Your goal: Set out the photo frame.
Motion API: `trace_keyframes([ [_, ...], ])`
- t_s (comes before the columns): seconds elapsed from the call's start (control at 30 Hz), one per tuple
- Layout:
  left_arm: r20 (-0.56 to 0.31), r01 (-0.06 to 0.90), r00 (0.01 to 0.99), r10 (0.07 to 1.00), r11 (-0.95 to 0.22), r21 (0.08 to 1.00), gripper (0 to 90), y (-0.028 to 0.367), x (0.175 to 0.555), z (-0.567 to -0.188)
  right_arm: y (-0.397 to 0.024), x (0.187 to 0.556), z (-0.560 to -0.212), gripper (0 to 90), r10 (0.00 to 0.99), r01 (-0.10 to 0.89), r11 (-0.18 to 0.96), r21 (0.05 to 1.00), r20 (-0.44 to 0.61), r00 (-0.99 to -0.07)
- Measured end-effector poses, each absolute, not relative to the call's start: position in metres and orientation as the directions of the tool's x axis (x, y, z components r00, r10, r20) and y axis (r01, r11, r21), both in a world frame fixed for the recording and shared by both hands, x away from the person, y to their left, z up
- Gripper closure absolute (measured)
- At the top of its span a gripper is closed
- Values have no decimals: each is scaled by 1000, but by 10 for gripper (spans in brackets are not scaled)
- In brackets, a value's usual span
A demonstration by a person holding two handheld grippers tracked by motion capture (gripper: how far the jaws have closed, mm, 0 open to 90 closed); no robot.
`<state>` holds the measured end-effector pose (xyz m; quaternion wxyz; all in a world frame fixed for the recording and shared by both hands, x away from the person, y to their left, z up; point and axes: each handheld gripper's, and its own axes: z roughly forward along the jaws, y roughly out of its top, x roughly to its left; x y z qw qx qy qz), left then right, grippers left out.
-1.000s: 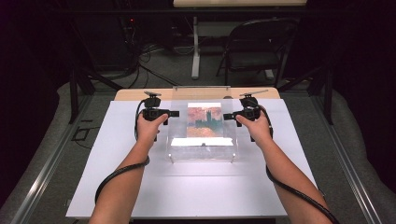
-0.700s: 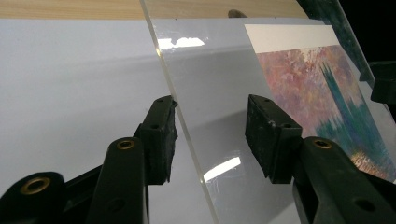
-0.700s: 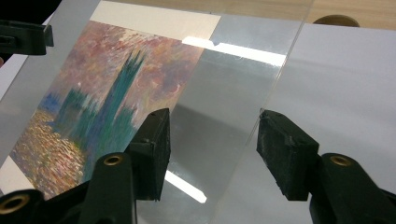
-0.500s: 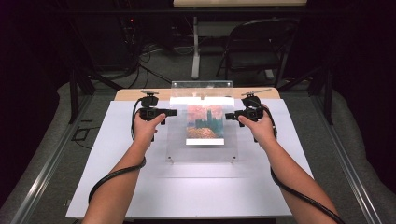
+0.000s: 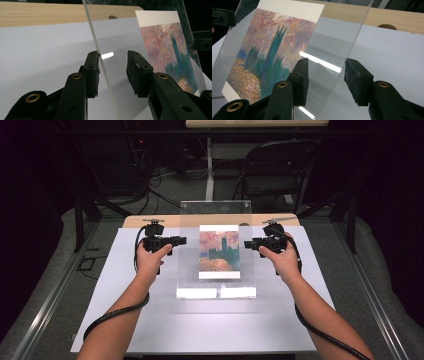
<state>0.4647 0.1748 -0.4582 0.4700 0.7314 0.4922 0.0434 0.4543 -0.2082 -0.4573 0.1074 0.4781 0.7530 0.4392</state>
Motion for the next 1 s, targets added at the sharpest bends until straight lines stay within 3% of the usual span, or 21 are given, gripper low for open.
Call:
trace_keyframes([
  [0.73, -330, 582, 593, 734, -108, 806, 729, 184, 411, -432, -217, 399, -430, 619, 783, 551, 145, 821, 245, -571],
  [1.0, -312, 559, 616, 723, -122, 820, 753, 187, 393, -426, -218, 382, -424, 621, 768, 528, 194, 827, 207, -606],
])
